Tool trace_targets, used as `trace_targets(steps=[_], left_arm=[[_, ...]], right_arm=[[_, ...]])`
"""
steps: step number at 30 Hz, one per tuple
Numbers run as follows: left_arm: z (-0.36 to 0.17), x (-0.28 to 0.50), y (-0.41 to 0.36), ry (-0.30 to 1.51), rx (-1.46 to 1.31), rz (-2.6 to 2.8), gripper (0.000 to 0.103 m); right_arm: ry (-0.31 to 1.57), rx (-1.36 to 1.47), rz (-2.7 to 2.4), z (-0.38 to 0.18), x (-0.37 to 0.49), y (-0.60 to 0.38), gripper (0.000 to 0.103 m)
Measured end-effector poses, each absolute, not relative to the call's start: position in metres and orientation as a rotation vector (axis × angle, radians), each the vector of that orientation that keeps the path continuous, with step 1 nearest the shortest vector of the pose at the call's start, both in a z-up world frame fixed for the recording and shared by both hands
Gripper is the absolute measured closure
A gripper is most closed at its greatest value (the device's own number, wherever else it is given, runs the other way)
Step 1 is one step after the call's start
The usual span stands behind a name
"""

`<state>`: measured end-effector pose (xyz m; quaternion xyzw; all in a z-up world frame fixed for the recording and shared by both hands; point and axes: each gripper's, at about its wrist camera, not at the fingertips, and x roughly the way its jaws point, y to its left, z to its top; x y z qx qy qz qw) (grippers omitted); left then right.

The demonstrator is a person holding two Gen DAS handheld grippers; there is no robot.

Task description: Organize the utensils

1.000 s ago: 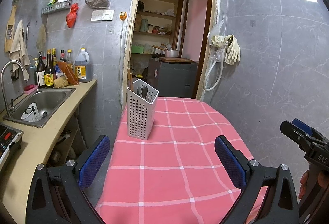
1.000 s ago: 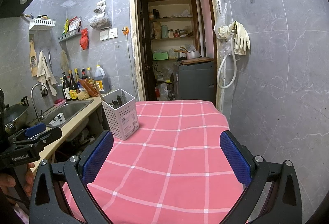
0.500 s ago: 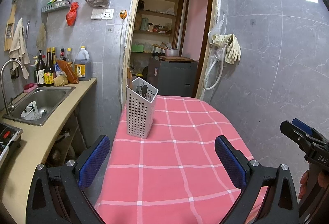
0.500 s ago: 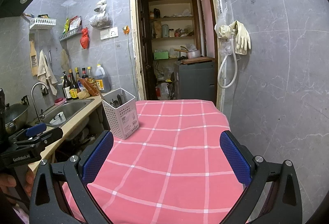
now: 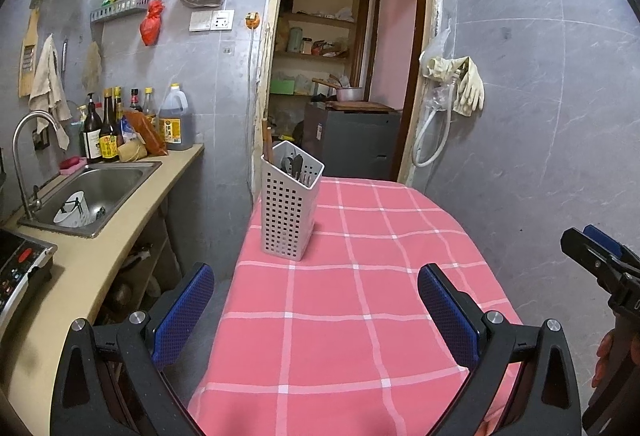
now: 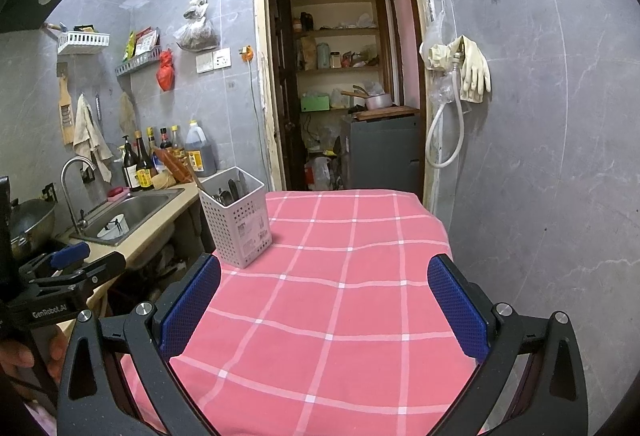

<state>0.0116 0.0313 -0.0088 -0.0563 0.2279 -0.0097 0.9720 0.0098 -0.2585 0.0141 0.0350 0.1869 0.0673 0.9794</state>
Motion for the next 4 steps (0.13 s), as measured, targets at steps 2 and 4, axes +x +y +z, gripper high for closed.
trace_targets(steps=[2, 4], left_arm=[[-0.0091, 0.0131, 0.0327, 0.465, -0.117, -0.018, 0.000], [-0.0098, 0.0160, 0.0338, 0.470, -0.118, -0.017, 0.000]], right_arm=[[0.384, 0.075, 0.135, 0.0131, 0.0137, -0.2590, 0.001], [0.393, 0.077, 0.134, 0.0118, 0.0185, -0.2595, 0.001]])
